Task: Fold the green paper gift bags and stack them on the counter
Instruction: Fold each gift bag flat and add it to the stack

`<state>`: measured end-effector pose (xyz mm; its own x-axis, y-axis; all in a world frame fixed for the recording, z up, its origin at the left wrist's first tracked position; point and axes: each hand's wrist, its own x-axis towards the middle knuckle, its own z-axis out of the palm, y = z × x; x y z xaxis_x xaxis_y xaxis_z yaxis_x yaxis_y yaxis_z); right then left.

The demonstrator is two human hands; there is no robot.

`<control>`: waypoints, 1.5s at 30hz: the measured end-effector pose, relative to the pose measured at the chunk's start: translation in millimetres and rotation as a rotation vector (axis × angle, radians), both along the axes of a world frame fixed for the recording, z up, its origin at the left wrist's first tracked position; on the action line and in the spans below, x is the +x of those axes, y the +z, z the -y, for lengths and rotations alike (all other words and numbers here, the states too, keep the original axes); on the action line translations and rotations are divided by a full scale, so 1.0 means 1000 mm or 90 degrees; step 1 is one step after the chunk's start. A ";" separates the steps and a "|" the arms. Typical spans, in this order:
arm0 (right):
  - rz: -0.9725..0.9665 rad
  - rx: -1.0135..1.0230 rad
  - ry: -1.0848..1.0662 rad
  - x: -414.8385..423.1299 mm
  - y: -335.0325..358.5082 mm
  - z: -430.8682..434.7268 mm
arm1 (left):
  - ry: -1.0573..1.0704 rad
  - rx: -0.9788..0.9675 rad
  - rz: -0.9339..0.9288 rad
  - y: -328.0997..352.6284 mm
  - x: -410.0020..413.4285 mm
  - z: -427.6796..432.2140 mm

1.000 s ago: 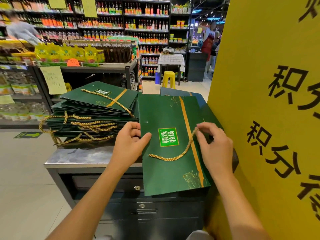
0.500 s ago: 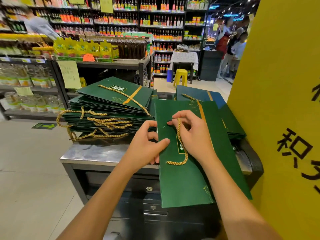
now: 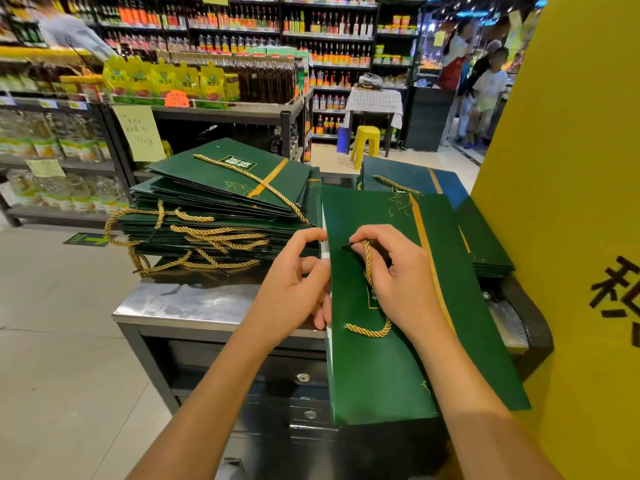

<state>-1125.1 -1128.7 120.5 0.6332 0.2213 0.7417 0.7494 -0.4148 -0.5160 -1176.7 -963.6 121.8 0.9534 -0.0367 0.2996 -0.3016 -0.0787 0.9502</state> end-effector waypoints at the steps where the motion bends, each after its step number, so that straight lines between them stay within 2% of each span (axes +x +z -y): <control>1: 0.003 -0.005 -0.002 0.000 0.000 0.000 | -0.002 -0.005 0.000 -0.001 0.000 0.000; 11: 0.034 0.000 0.048 -0.001 -0.002 0.003 | 0.002 0.016 0.024 -0.002 0.001 0.001; 17: -0.087 0.107 0.112 -0.004 0.002 0.002 | 0.067 0.035 0.064 -0.008 0.003 0.005; 22: -0.119 0.122 0.107 -0.003 0.001 0.002 | 0.098 0.098 0.106 -0.011 0.004 0.009; 32: -0.155 0.183 0.133 -0.001 0.002 0.006 | 0.177 0.114 0.137 -0.015 0.008 0.018; 41: -0.166 0.193 0.133 -0.002 0.003 0.007 | 0.226 0.074 0.137 -0.013 0.009 0.015; 45: -0.166 0.215 0.124 -0.003 0.003 0.006 | 0.219 -0.036 0.092 -0.012 0.007 0.004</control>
<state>-1127.7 -1134.9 123.7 0.7784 0.1281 0.6145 0.6243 -0.0556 -0.7792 -1169.8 -968.0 109.7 0.8545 0.2992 0.4247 -0.3982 -0.1478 0.9053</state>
